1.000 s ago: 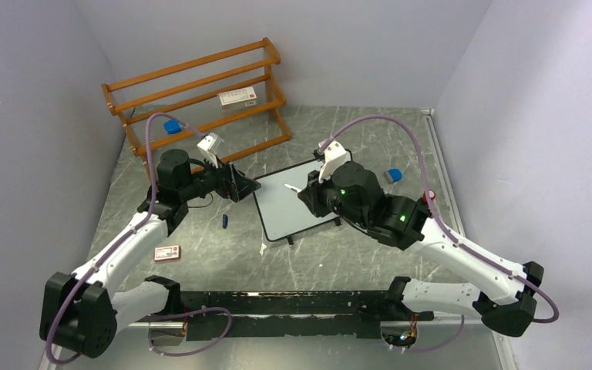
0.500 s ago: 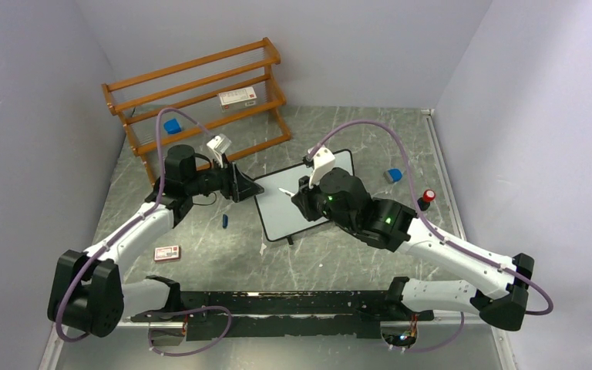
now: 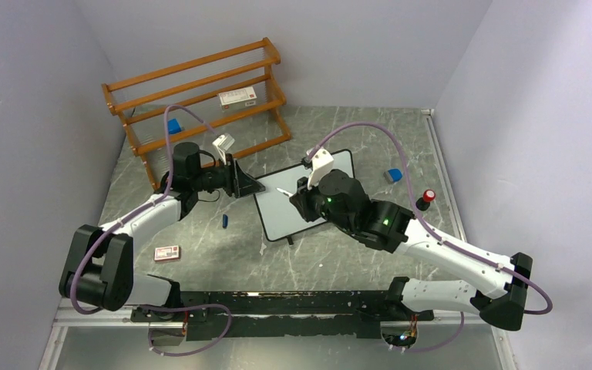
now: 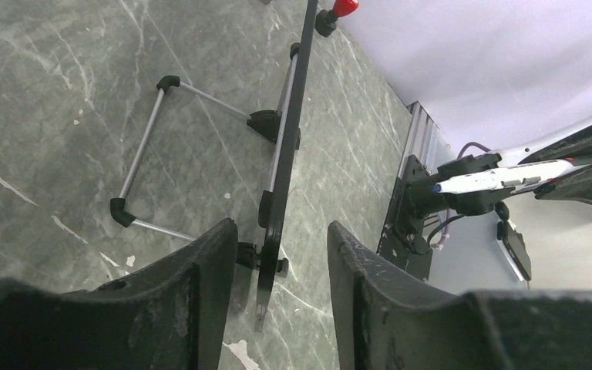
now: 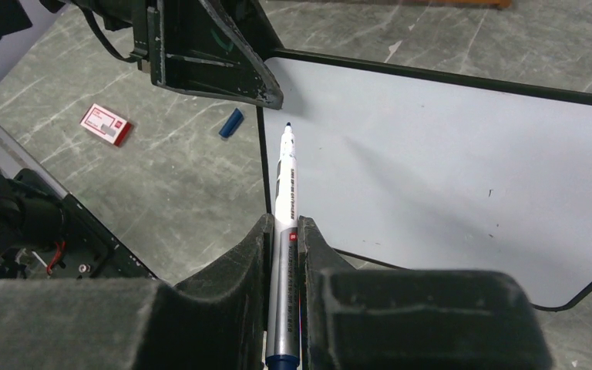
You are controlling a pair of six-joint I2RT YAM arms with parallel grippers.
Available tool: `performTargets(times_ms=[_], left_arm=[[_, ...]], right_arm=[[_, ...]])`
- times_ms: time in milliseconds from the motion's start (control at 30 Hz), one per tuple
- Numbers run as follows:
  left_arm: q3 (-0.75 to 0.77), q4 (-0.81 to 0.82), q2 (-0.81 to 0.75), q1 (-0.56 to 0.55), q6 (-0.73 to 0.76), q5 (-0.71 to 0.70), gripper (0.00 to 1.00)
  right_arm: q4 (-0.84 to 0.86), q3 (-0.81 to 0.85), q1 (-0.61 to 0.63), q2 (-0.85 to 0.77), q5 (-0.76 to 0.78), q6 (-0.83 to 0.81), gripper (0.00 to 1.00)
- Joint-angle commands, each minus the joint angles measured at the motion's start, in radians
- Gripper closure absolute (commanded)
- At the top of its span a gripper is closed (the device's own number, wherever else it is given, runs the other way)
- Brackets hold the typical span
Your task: Write a sentence on the whiteboard
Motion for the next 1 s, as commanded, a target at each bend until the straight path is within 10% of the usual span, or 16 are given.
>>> performTargets(times_ms=[0,533,967], left_arm=[[0.036,0.064,0.012,0.01,0.023,0.057,0.52],[0.031,0.057,0.051,0.029,0.086,0.092,0.93],[0.044,-0.1,0.012,0.031,0.264,0.058,0.95]], right_arm=[[0.051,-0.017,0.013,-0.009,0.015,-0.007,1.0],[0.116,-0.076,0.07,-0.013,0.073,-0.029,1.0],[0.112,-0.085,0.156,0.012,0.223,-0.029,1.0]])
